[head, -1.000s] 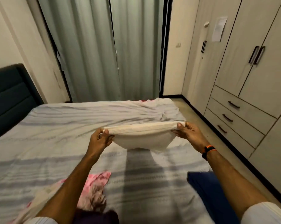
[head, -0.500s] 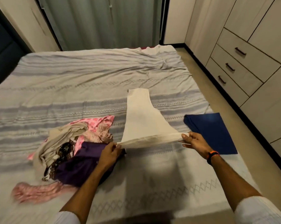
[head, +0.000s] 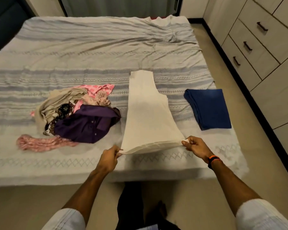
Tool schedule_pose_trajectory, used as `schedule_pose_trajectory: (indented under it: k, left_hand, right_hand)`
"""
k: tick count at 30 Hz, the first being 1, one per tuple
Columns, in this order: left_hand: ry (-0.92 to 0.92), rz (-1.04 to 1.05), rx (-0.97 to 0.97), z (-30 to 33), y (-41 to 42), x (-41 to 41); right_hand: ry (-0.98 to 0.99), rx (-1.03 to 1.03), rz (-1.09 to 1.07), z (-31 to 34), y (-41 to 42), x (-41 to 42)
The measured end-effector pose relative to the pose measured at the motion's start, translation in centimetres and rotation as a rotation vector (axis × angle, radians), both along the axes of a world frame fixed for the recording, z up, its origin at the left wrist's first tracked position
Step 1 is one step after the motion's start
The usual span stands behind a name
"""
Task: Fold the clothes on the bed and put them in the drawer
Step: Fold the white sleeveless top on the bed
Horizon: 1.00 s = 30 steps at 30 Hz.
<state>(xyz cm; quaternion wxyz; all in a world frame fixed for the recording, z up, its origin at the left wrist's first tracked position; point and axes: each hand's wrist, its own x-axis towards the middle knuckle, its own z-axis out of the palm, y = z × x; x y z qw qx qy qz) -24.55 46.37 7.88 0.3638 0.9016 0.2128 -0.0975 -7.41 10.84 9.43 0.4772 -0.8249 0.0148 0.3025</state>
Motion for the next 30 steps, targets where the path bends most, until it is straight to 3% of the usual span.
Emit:
schedule_pose_trajectory:
  k: [17,25,30]
  left_hand:
    - [0.193,-0.045,0.046,-4.1,-4.1,-5.7]
    - [0.184,0.099,0.011,-3.6,-3.5,-3.5]
    - [0.150,0.250,-0.123,-3.5,-2.3,0.6]
  right_hand:
    - [0.042,-0.223,0.058,-4.6,-4.9,-7.3]
    - [0.134,-0.081,-0.075,-4.6,-3.7,-5.5]
    - [0.139,-0.016,-0.217,-4.7,-1.4,-1.6]
